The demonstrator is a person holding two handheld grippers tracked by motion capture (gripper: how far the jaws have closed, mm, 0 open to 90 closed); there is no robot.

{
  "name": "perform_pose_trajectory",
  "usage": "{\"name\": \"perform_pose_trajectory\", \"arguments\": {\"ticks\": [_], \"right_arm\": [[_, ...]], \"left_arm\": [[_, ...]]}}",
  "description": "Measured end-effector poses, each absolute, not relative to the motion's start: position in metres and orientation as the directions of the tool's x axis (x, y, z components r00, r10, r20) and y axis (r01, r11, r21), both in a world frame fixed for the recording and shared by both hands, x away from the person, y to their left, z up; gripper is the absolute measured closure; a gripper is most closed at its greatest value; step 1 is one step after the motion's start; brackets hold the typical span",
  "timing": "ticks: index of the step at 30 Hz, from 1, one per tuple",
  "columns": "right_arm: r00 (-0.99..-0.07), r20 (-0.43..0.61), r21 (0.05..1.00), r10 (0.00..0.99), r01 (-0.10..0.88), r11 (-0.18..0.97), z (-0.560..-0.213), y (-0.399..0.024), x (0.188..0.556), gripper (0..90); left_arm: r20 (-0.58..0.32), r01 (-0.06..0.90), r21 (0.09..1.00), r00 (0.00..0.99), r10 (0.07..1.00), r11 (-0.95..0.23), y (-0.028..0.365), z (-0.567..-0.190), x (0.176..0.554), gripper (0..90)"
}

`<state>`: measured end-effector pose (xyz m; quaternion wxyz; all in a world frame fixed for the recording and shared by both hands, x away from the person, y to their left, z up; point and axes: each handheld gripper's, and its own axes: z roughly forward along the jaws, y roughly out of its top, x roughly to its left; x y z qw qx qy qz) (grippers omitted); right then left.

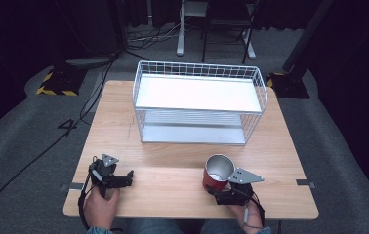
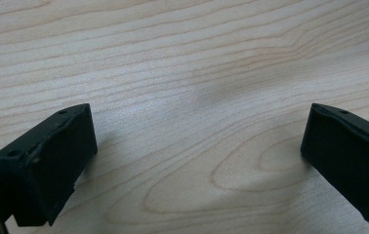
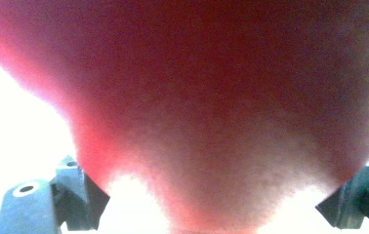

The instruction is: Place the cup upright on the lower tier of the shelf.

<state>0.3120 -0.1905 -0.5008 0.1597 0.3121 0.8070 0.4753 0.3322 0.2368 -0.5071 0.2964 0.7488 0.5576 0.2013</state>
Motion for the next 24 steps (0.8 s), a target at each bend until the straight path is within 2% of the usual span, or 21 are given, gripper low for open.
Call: {"name": "perform_pose_trajectory", "arguments": {"ticks": [14, 24], "right_arm": [[-0.76, 0.024, 0.874, 0.649, 0.331, 0.356, -0.498, -0.19, 0.309, 17.3], [-0.757, 0.018, 0.884, 0.653, 0.317, 0.343, -0.478, -0.186, 0.317, 17.3]], "left_arm": [[-0.029, 0.716, 0.668, 0.297, 0.954, -0.203, 0.237, -0.507, 0.332, 0.2], [-0.028, 0.716, 0.668, 0.297, 0.954, -0.203, 0.237, -0.507, 0.332, 0.1]]}}
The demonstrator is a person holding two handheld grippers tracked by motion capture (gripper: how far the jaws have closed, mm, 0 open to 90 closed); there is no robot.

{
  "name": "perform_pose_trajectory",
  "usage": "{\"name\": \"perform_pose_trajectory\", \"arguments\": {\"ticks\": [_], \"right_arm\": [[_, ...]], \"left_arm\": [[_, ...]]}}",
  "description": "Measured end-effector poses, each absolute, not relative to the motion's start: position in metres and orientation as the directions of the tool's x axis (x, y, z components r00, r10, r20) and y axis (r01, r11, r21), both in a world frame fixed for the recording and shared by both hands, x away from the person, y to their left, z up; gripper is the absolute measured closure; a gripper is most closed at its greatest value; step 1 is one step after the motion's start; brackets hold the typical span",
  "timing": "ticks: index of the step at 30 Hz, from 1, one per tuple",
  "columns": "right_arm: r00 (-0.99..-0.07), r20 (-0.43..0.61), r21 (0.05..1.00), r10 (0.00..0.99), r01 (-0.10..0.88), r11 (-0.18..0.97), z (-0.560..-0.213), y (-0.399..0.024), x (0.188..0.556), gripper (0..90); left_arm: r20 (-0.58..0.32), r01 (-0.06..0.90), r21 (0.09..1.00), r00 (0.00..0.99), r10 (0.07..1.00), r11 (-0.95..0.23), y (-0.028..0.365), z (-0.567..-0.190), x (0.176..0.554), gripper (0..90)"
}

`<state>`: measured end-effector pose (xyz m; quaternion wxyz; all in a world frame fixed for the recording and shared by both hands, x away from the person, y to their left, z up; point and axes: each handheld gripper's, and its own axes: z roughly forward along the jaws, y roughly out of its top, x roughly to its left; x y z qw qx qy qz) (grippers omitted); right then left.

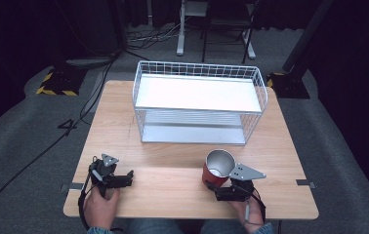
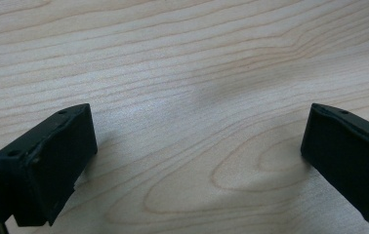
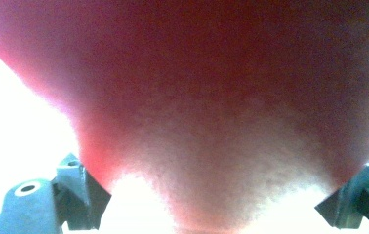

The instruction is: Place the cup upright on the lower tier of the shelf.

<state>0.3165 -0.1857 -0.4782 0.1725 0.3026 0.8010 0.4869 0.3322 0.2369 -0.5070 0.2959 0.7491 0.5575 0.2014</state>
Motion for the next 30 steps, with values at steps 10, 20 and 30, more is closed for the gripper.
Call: {"name": "perform_pose_trajectory", "arguments": {"ticks": [10, 20, 30], "right_arm": [[-0.749, 0.026, 0.881, 0.662, 0.331, 0.339, -0.465, -0.174, 0.338, 17.3], [-0.734, 0.045, 0.871, 0.678, 0.361, 0.334, -0.456, -0.161, 0.371, 17.3], [-0.723, 0.044, 0.86, 0.69, 0.378, 0.342, -0.456, -0.146, 0.401, 17.2]], "left_arm": [[-0.028, 0.716, 0.668, 0.297, 0.955, -0.203, 0.237, -0.507, 0.332, 0.2], [-0.029, 0.715, 0.669, 0.297, 0.954, -0.203, 0.237, -0.507, 0.332, 0.2], [-0.029, 0.716, 0.668, 0.298, 0.954, -0.203, 0.237, -0.507, 0.332, 0.3]]}}
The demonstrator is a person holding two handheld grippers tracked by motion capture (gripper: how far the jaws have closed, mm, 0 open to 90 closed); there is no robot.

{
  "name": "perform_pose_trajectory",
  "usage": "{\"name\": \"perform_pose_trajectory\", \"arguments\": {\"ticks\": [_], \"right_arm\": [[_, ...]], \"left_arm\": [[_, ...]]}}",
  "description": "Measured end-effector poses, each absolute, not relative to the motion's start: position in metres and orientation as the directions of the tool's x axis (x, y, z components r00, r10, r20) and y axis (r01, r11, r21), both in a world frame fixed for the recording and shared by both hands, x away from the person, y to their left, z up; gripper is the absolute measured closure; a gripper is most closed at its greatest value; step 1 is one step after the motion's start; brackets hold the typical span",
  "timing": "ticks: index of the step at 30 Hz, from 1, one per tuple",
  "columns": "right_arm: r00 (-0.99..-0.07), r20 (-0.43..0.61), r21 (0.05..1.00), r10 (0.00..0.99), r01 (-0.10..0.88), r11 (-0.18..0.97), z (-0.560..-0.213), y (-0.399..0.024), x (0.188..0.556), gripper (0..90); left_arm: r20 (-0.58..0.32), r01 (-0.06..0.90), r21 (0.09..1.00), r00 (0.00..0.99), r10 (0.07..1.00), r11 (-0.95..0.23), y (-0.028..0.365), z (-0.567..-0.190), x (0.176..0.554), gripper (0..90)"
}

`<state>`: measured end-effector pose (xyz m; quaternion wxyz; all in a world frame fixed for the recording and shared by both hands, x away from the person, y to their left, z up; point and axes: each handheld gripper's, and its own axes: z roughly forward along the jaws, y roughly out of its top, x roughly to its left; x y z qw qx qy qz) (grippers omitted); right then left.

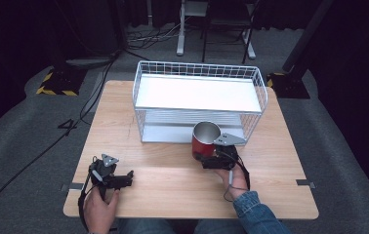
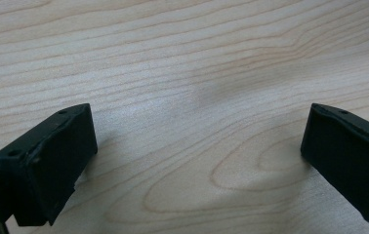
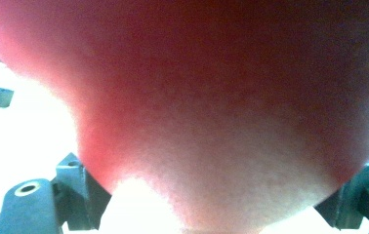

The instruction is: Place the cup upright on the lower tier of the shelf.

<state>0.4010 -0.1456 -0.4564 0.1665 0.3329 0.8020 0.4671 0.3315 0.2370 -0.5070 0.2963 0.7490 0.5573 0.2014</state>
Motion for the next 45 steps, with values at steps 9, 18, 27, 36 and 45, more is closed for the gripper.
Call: {"name": "perform_pose_trajectory", "arguments": {"ticks": [9, 18, 27, 36, 45], "right_arm": [[-0.703, 0.038, 0.86, 0.71, 0.385, 0.335, -0.458, -0.131, 0.424, 17.2], [-0.683, 0.022, 0.87, 0.73, 0.373, 0.323, -0.458, -0.117, 0.442, 17.2], [-0.645, 0.023, 0.876, 0.764, 0.381, 0.295, -0.461, -0.113, 0.461, 17.2], [-0.601, 0.001, 0.886, 0.799, 0.371, 0.278, -0.465, -0.107, 0.475, 17.2], [-0.565, -0.011, 0.89, 0.825, 0.37, 0.265, -0.472, -0.1, 0.488, 17.1]], "left_arm": [[-0.029, 0.716, 0.668, 0.295, 0.955, -0.201, 0.237, -0.507, 0.332, 0.4], [-0.029, 0.718, 0.668, 0.288, 0.957, -0.196, 0.237, -0.507, 0.333, 0.4], [-0.03, 0.72, 0.668, 0.278, 0.96, -0.188, 0.237, -0.507, 0.334, 0.5], [-0.027, 0.721, 0.667, 0.274, 0.961, -0.187, 0.237, -0.507, 0.334, 0.5], [-0.027, 0.721, 0.667, 0.274, 0.961, -0.187, 0.237, -0.507, 0.334, 0.5]]}}
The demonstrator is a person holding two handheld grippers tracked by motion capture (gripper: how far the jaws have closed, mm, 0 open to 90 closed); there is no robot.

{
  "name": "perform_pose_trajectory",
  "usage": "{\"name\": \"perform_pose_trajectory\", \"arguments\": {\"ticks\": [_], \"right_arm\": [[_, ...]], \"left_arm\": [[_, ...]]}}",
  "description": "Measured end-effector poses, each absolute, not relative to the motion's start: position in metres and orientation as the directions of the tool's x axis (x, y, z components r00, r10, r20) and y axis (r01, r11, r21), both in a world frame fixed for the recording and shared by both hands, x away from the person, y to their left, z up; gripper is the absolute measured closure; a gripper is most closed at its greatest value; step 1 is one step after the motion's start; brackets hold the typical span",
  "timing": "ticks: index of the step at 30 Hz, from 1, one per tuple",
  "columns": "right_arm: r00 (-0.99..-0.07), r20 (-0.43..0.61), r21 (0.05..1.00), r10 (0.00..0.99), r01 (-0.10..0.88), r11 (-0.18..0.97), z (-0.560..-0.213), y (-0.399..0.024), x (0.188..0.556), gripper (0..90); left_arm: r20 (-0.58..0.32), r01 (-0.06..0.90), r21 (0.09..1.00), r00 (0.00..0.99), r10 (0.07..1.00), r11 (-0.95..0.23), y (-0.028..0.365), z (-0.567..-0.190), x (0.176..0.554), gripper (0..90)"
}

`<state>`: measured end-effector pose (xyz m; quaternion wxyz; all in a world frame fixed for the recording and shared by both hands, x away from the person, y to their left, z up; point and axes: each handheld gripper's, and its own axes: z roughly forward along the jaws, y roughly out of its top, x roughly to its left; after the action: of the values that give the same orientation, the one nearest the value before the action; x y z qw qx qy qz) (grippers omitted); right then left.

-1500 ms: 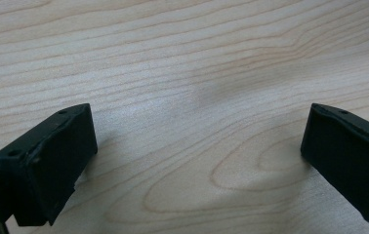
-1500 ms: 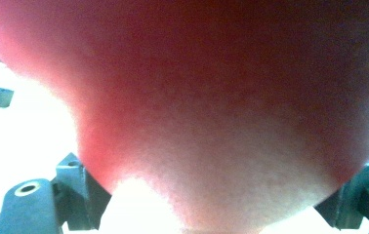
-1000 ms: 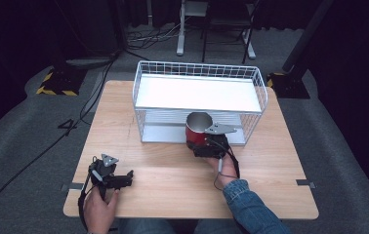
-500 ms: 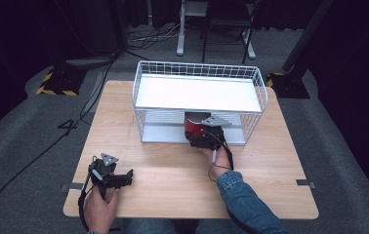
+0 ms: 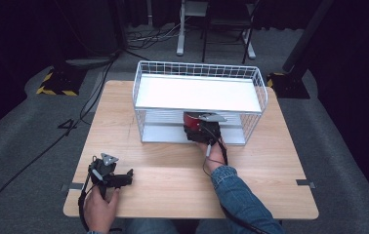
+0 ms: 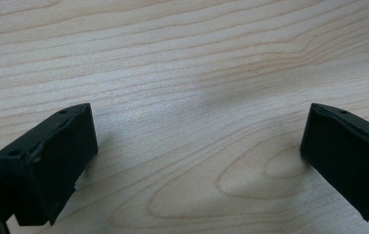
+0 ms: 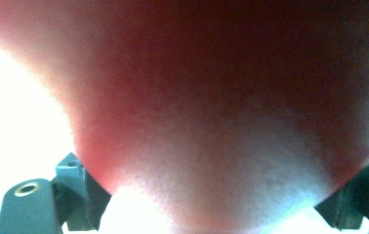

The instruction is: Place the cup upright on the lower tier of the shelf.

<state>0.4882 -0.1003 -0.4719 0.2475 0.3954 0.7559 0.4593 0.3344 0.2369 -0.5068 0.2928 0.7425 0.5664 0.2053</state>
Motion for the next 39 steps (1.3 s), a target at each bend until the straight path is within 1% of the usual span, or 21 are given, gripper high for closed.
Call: {"name": "perform_pose_trajectory", "arguments": {"ticks": [8, 13, 24, 32, 35, 38, 39], "right_arm": [[-0.552, -0.016, 0.882, 0.834, 0.385, 0.272, -0.478, -0.092, 0.496, 17.1], [-0.542, 0.021, 0.875, 0.84, 0.416, 0.247, -0.483, -0.093, 0.5, 17.0], [-0.548, 0.027, 0.878, 0.836, 0.413, 0.243, -0.484, -0.095, 0.502, 16.7], [-0.558, 0.019, 0.88, 0.83, 0.404, 0.251, -0.484, -0.096, 0.502, 15.7], [-0.569, -0.026, 0.878, 0.822, 0.38, 0.291, -0.481, -0.096, 0.501, 15.5], [-0.581, -0.021, 0.88, 0.814, 0.376, 0.291, -0.479, -0.099, 0.499, 12.2], [-0.588, -0.024, 0.879, 0.808, 0.373, 0.297, -0.479, -0.1, 0.499, 7.7]], "left_arm": [[-0.027, 0.721, 0.667, 0.274, 0.961, -0.187, 0.237, -0.507, 0.334, 0.5], [-0.027, 0.721, 0.667, 0.274, 0.961, -0.187, 0.237, -0.507, 0.334, 0.5], [-0.027, 0.721, 0.667, 0.274, 0.961, -0.187, 0.237, -0.507, 0.334, 0.5], [-0.028, 0.721, 0.667, 0.274, 0.961, -0.187, 0.237, -0.507, 0.334, 0.5], [-0.027, 0.721, 0.667, 0.274, 0.961, -0.187, 0.237, -0.507, 0.334, 0.5], [-0.027, 0.721, 0.667, 0.274, 0.961, -0.187, 0.237, -0.507, 0.334, 0.5], [-0.027, 0.721, 0.667, 0.274, 0.961, -0.187, 0.237, -0.507, 0.334, 0.5]]}}
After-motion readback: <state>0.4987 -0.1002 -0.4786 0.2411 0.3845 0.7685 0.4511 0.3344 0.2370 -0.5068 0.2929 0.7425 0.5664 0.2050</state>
